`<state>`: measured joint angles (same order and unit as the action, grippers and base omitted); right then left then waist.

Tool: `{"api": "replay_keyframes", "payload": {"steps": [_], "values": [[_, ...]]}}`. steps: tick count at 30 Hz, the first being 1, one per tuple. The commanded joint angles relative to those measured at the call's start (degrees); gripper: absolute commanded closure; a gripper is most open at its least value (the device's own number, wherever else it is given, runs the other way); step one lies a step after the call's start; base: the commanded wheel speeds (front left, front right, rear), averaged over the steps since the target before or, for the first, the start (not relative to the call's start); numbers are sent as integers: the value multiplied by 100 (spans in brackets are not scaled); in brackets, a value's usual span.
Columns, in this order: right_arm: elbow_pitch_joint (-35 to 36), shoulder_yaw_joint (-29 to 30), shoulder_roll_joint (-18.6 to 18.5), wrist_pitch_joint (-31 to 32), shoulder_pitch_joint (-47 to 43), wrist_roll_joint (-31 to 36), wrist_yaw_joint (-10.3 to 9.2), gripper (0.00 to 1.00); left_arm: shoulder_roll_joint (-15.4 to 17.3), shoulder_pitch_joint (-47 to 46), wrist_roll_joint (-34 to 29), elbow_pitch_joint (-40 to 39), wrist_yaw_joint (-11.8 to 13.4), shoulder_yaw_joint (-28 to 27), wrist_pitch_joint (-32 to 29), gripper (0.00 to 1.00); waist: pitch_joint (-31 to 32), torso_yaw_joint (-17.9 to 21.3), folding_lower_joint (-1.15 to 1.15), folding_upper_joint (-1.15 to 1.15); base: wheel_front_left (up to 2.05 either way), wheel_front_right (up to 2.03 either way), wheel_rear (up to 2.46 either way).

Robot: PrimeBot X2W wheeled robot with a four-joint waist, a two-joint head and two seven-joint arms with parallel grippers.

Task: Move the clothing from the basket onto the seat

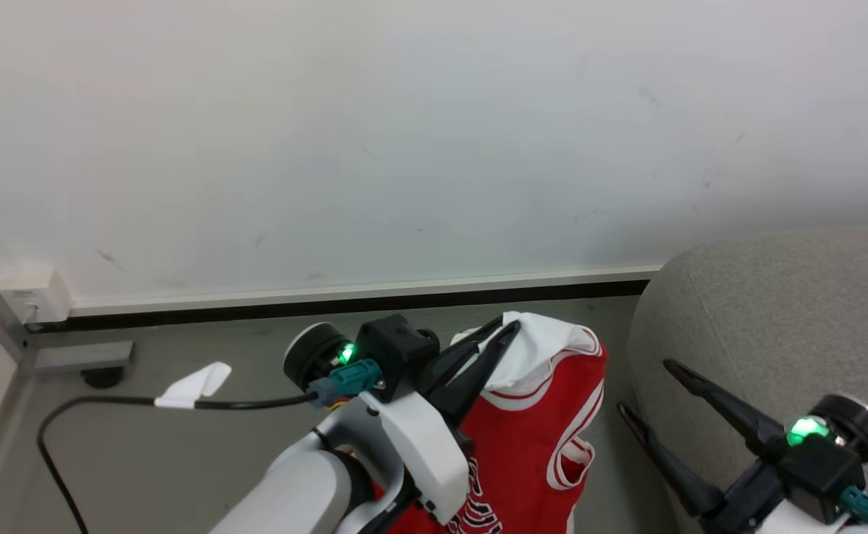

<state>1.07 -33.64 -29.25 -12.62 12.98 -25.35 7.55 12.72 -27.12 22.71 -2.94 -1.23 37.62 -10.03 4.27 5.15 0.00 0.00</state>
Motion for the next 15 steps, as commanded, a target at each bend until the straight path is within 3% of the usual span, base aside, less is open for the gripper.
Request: {"api": "replay_keyframes", "payload": {"steps": [1, 7, 11, 15], "values": [[-46, -237, -236, 73, 291, -104, -12, 0, -17, -23, 41, 1, -19, 16, -13, 100, 23, -27, 0, 0, 0, 0, 0], [-350, -1343, -814, 247, 1338, -393, -12, 0, -67, -64, 11, 75, -71, 171, -34, 100, 63, -124, 0, 0, 0, 0, 0], [-706, -2133, -953, 239, 2019, -548, -12, 0, -135, -111, 10, 149, -98, 249, -2, 100, 65, -185, 0, 0, 0, 0, 0], [-1170, -2755, -787, 137, 2574, -833, -12, 0, -179, -147, 38, 243, -132, 311, 9, 100, 92, -209, 0, 0, 0, 0, 0]]}}
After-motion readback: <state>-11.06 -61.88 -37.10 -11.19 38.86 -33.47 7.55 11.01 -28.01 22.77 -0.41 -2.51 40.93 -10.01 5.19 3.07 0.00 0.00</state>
